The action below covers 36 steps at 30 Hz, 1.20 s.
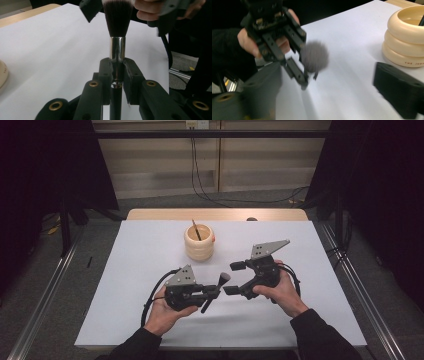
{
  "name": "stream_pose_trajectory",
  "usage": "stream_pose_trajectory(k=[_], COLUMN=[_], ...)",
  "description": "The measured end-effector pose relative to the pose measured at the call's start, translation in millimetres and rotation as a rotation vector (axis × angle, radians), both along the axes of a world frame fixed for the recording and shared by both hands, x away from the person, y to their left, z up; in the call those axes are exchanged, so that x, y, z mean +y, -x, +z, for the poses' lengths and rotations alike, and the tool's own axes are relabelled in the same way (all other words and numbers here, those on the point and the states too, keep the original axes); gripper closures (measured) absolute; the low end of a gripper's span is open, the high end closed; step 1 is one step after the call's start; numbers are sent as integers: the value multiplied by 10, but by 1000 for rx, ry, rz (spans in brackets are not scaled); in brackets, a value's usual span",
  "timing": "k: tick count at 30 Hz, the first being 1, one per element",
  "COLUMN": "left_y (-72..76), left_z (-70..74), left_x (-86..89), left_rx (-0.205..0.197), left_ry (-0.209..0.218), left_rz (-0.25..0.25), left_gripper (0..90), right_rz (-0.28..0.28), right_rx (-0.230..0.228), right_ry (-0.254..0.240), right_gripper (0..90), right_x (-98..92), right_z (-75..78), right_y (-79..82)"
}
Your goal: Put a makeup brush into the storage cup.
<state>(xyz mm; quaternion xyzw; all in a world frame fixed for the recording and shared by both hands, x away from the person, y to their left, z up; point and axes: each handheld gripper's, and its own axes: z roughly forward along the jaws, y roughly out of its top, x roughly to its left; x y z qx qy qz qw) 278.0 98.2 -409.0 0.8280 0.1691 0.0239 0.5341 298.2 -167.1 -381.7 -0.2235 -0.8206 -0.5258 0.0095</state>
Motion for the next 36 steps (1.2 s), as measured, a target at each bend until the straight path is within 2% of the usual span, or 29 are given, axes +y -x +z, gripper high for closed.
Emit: stream_pose_trajectory(k=[2,4,7,9,11,12,13,14,15,18,20,22,26,29,31,32,34,36], left_y=[-3,14,30,16,11,5,1,-9,-12,-17,-27,-39,-50,-49,-58,-63,-71,-82], left_z=[10,14,29,31,47,46,57,58,66,79,88,90,119,153,166,166,186,204], left_x=[13,12,19,45,80,90,108,123,139,167,188,207,247,258,291,304,335,364], left_rx=[-1,8,-6,-3,-5,-2,-7,-4,-6,-4,1,2,7,0,-2,3,-2,-4], left_ry=[-7,11,2,9,6,25,15,28,21,42,42,51,70,68,64,81,80,97], left_rz=[10,12,13,23,39,37,48,46,55,56,67,72,85,93,103,105,121,125], left_gripper=[783,783,783,783,783,783,783,783,783,783,783,783,783,783,783,783,783,783], right_rz=[-15,-37,-52,-71,-63,-77,-87,-91,-107,-147,-176,-185,-228,-270,-282,-299,-304,-319], right_rx=[1,-20,-41,-57,-53,-53,-60,-69,-75,-100,-133,-139,-152,-183,-203,-209,-212,-207], right_ry=[-5,17,14,5,-1,3,1,-2,2,9,5,-17,-20,-33,-21,-21,-20,-22], right_gripper=[70,56,44,55,46,48,53,50,47,48,54,46,20,15,0,0,4,1], right_x=[-12,-6,-26,-53,-82,-95,-110,-125,-142,-188,-212,-241,-308,-346,-360,-372,-409,-449], right_z=[7,34,38,9,-33,-46,-58,-72,-83,-120,-140,-165,-232,-237,-237,-244,-265,-288], right_y=[15,45,73,94,113,124,138,147,158,192,234,263,312,361,398,419,448,463])
